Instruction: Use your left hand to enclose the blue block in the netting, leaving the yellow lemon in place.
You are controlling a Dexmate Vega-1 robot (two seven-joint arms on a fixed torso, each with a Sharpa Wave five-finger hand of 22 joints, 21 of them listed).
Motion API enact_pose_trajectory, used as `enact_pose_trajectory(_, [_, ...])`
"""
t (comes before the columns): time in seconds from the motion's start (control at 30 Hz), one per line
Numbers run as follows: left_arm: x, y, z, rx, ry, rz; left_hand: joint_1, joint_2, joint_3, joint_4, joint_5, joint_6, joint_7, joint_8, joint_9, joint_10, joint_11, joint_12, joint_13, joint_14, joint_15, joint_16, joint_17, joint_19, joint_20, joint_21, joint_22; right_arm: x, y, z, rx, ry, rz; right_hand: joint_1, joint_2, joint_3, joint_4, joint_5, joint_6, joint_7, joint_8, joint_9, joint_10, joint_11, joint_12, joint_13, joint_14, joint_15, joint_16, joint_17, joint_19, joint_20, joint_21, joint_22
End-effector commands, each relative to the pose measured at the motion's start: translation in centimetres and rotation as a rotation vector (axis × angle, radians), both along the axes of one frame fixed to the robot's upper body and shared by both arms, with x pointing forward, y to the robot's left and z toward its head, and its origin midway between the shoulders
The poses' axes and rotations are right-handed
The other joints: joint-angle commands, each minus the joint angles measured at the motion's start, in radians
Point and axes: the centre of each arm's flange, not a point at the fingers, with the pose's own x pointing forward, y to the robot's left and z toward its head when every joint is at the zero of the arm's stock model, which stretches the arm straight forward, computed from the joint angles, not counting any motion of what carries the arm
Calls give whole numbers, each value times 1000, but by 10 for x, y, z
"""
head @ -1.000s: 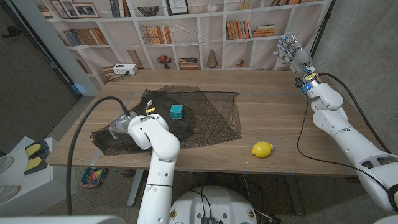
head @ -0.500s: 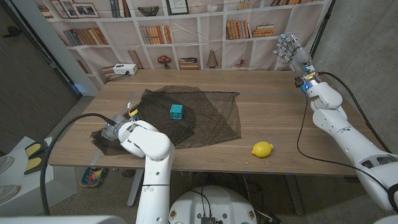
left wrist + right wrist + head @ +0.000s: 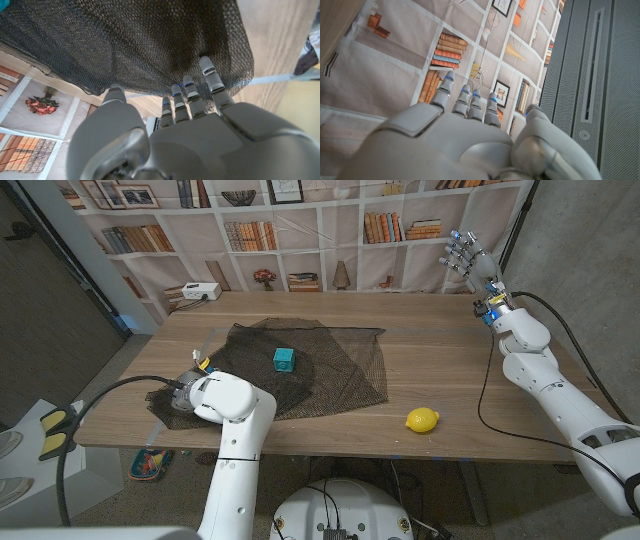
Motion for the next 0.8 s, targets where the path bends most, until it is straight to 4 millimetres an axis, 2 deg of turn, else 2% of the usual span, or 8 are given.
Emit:
enact_pose_trajectory(0.03, [36,4,-7,-167,90,-78,10,6,1,-10,0,-8,8,0,3,-3,9,-4,0,1,1,0,-1,9,-2,-8,3,1,-3,3,4,1,-15,-4,-3,2,-1,-5,5,1,3,4,4,-4,3,4,11,2,4,3,7,-8,1,2])
enact_pose_trajectory(0.3, [52,12,-3,-295,245,-151,42,25,23,-32,6,-19,28,2,3,-9,26,-16,-3,3,12,4,-7,22,-4,-16,4,5,-4,5,6,-1,-16,-5,-2,2,0,-5,5,1,3,4,3,-4,3,4,13,2,5,3,8,-8,2,2])
enact_pose_trajectory(0.43, [62,18,0,-344,356,-201,74,51,52,-54,9,-9,86,10,2,-14,59,-29,-4,4,21,8,-11,62,-7,-18,7,6,-4,6,8,-3,-14,-6,-2,2,0,-5,5,1,3,4,5,-3,3,4,13,2,5,3,8,-8,2,2])
enact_pose_trajectory(0.5, [65,21,0,-367,379,-210,86,59,70,-69,8,55,100,31,2,58,41,-8,-4,63,-6,30,-13,127,-13,-7,8,7,-4,6,8,-3,-16,-6,-2,2,0,-5,4,1,3,4,4,-3,3,4,13,1,5,3,8,-7,2,2])
enact_pose_trajectory(0.53, [67,21,1,-369,384,-206,95,68,85,-78,10,114,95,48,2,123,28,15,-2,115,-31,47,-13,169,-33,-1,7,7,-4,6,8,-4,-17,-6,-2,2,0,-5,4,1,3,4,4,-3,3,4,13,2,5,3,8,-7,2,2])
enact_pose_trajectory(0.67, [71,20,3,-332,398,-165,160,116,203,-97,27,363,80,103,5,395,-60,120,9,392,-152,121,-14,292,-113,24,11,4,-5,5,11,-8,-27,-7,-2,2,0,-5,4,1,3,4,5,-3,3,4,15,2,5,3,9,-7,2,2])
enact_pose_trajectory(0.73, [74,20,2,-308,384,-163,208,139,290,-92,38,486,86,134,9,517,-114,167,18,528,-206,169,1,341,-151,48,16,2,-5,5,13,-9,-32,-7,-2,2,0,-5,5,1,3,4,5,-4,3,4,15,1,5,3,8,-7,2,2])
enact_pose_trajectory(0.8, [77,18,2,-272,358,-161,287,145,413,-82,45,611,73,167,21,625,-147,214,36,635,-242,214,31,384,-178,89,24,1,-5,5,16,-9,-37,-7,-2,2,0,-6,5,1,3,4,5,-5,3,4,15,1,5,3,8,-8,2,2])
